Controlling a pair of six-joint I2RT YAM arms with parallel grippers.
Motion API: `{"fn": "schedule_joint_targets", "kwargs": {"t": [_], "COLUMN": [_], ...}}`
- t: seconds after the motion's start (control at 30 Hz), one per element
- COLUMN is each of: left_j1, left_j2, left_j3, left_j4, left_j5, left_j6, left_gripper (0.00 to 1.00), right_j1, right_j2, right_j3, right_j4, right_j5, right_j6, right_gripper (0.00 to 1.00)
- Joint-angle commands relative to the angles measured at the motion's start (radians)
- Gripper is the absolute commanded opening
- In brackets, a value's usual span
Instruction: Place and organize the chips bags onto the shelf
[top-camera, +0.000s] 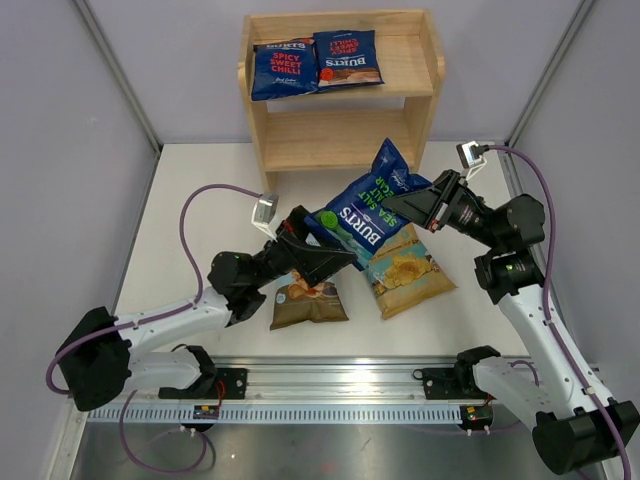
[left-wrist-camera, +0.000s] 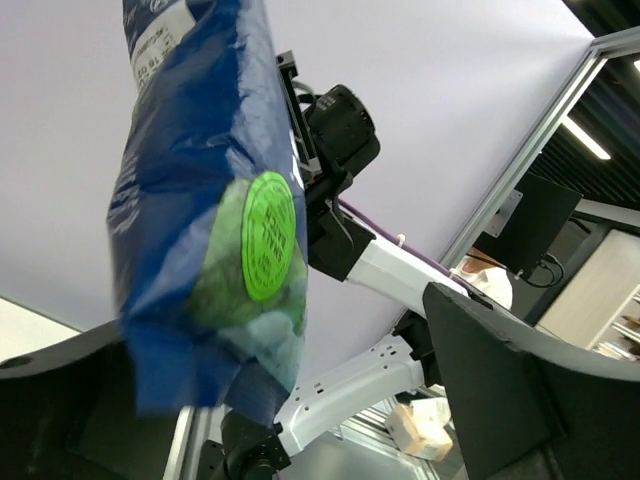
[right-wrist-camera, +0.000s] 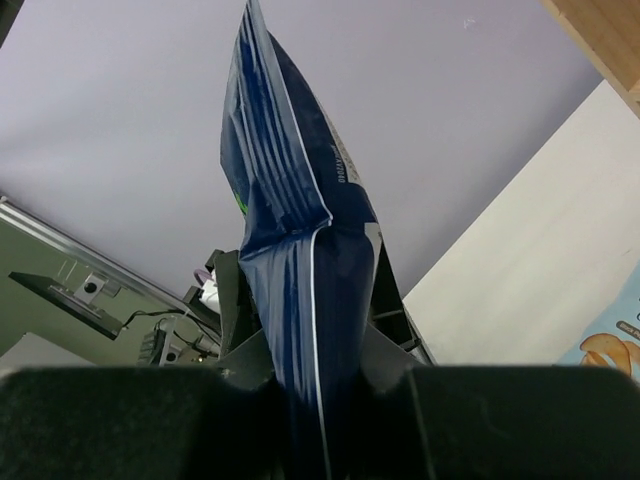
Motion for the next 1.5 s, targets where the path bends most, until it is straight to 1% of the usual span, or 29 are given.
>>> {"fn": "schedule_joint_targets", "kwargs": {"t": [0.0,0.13,0.17,0.23,0.33,0.37,0.4,0.5,0.57,0.6,0.63,0.67,0.7,0.73,0.77,0.8,0.83,0.87,0.93,0.97,1.0,1.03,1.1,1.13,1.17,1.2,1.37,1.4,1.47], "left_j1": [0.0,0.0,0.0,0.0,0.0,0.0,0.0,0.0,0.0,0.0,0.0,0.0,0.0,0.0,0.0,0.0,0.0,0.0,0.0,0.0,0.0,0.0,0.0,0.0,0.0,0.0,0.009,0.011,0.011], "left_j2": [-0.066,-0.072,-0.072,-0.071,-0.063,-0.063,-0.063,-0.069,-0.075,-0.077,-0.083,-0.085,-0.085,-0.086,-0.085,-0.083,-0.08,-0.079,-0.068,-0.062,-0.05,-0.019,0.027,0.05,0.106,0.134,0.303,0.358,0.418], "left_j3": [-0.027,0.002,-0.004,-0.008,-0.005,-0.001,0.0,0.005,0.009,0.015,0.018,0.025,0.046,0.06,0.08,0.113,0.133,0.153,0.227,0.254,0.29,0.364,0.464,0.51,0.622,0.673,0.987,1.023,1.106], "left_j4": [-0.026,-0.116,-0.118,-0.121,-0.119,-0.119,-0.121,-0.127,-0.139,-0.144,-0.15,-0.156,-0.174,-0.193,-0.22,-0.272,-0.302,-0.335,-0.439,-0.473,-0.551,-0.6,-0.75,-0.8,-0.853,-0.935,-1.105,-1.115,-1.162], "left_j5": [-0.051,-0.047,-0.05,-0.053,-0.05,-0.05,-0.051,-0.057,-0.068,-0.073,-0.088,-0.097,-0.108,-0.108,-0.125,-0.137,-0.17,-0.191,-0.241,-0.26,-0.281,-0.33,-0.369,-0.431,-0.454,-0.497,-0.638,-0.684,-0.732], "left_j6": [0.111,0.145,0.146,0.145,0.143,0.14,0.14,0.139,0.139,0.136,0.128,0.122,0.113,0.11,0.107,0.098,0.091,0.088,0.09,0.093,0.1,0.1,0.107,0.104,0.099,0.099,0.073,0.074,0.091], "left_gripper": [0.83,0.66,0.58,0.52,0.33,0.24,0.2,0.15,0.13,0.12,0.11,0.1,0.1,0.09,0.09,0.09,0.09,0.09,0.09,0.09,0.09,0.1,0.11,0.11,0.11,0.11,0.14,0.21,0.21], "right_j1": [0.008,0.008,0.01,0.008,0.01,0.008,0.008,0.008,0.008,0.008,0.008,0.007,0.007,0.007,0.008,0.008,0.008,0.007,0.007,0.007,0.007,0.007,0.008,0.007,0.008,0.007,0.007,0.007,0.007], "right_j2": [0.003,0.035,0.039,0.044,0.058,0.064,0.064,0.063,0.058,0.053,0.043,0.035,0.021,0.012,0.004,-0.003,-0.028,-0.039,-0.074,-0.086,-0.101,-0.13,-0.176,-0.186,-0.195,-0.207,-0.243,-0.253,-0.267], "right_j3": [0.049,0.103,0.126,0.143,0.164,0.166,0.169,0.184,0.199,0.206,0.225,0.242,0.283,0.308,0.333,0.386,0.412,0.437,0.513,0.531,0.544,0.56,0.557,0.557,0.557,0.56,0.56,0.557,0.552], "right_j4": [0.034,-0.028,-0.047,-0.093,-0.11,-0.111,-0.117,-0.143,-0.162,-0.203,-0.238,-0.283,-0.406,-0.471,-0.534,-0.659,-0.717,-0.828,-0.933,-1.009,-1.038,-1.058,-1.076,-1.078,-1.087,-1.095,-1.122,-1.121,-1.122], "right_j5": [-0.026,-0.082,-0.086,-0.094,-0.102,-0.102,-0.103,-0.102,-0.097,-0.088,-0.074,-0.036,-0.011,0.021,0.097,0.145,0.202,0.328,0.484,0.645,0.714,0.804,0.823,0.823,0.823,0.823,0.823,0.82,0.816], "right_j6": [0.011,-0.015,-0.026,-0.058,-0.066,-0.067,-0.067,-0.086,-0.109,-0.126,-0.149,-0.213,-0.256,-0.299,-0.386,-0.426,-0.463,-0.519,-0.577,-0.61,-0.62,-0.632,-0.638,-0.637,-0.638,-0.637,-0.643,-0.644,-0.64], "right_gripper": [0.21,0.21,0.21,0.21,0.21,0.22,0.25,0.32,0.41,0.5,0.76,0.86,0.99,1.0,1.0,1.0,0.99,0.99,0.99,1.0,0.99,0.99,0.99,0.99,0.99,0.99,1.0,0.99,0.99]}}
